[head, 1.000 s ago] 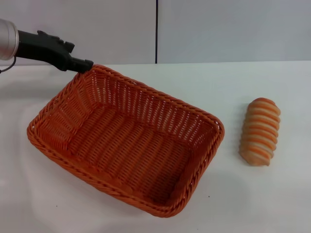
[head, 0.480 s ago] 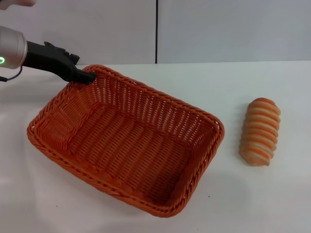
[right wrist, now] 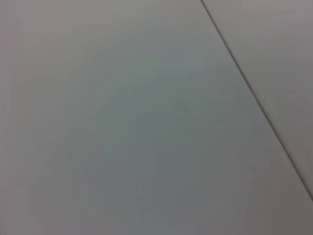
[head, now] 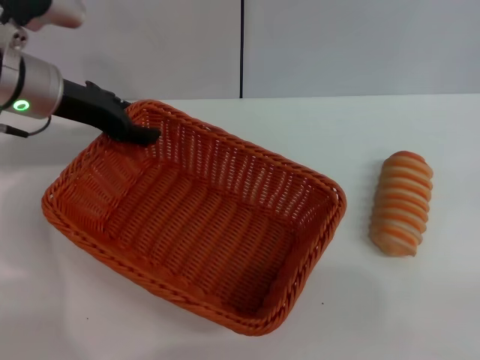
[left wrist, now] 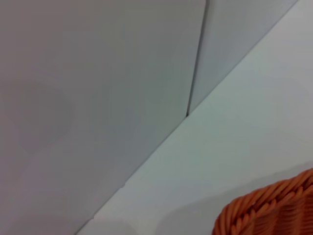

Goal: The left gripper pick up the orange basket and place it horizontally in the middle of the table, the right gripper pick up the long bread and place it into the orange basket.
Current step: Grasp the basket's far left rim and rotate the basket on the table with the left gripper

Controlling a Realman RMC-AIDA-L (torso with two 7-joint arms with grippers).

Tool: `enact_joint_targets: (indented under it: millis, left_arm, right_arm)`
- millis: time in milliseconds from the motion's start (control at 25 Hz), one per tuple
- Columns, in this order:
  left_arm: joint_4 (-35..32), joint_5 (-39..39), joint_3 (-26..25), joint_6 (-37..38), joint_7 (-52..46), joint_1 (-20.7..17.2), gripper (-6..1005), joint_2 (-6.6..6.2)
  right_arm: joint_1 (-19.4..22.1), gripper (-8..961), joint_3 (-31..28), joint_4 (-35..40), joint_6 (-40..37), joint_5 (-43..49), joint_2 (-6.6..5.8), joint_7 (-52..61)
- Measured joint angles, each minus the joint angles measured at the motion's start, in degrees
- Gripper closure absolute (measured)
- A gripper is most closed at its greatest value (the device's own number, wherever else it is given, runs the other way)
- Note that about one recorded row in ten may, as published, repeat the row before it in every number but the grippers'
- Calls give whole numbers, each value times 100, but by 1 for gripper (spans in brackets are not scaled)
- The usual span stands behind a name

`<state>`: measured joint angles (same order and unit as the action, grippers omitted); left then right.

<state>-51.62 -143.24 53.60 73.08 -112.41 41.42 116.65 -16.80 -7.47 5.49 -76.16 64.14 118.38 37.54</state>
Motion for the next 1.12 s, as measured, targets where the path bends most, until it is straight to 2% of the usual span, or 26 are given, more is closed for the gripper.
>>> enact_joint_targets:
  millis: [200,360,600,800,1120]
  left_arm:
    - [15,-113,7,-40,-5,35,256,97]
    - [-58,-122,28,-49,-143,18,257,120]
    - [-245,-73,28,-144,-195,-78,426,142]
    - [-247,-63,20,-178,-194,-82,656,147]
    - [-261,-17,-46,-250,-215,-93,756,148]
  right_arm:
    - [-7,391,0,5,82,1,0,0]
    - [2,393,0,9,84,3,0,0]
    - [34,395,-6,15,84,3,0,0]
    - [36,397,-18,15,93,3,0,-1]
    - [5,401,-51,13,173,3,0,-1]
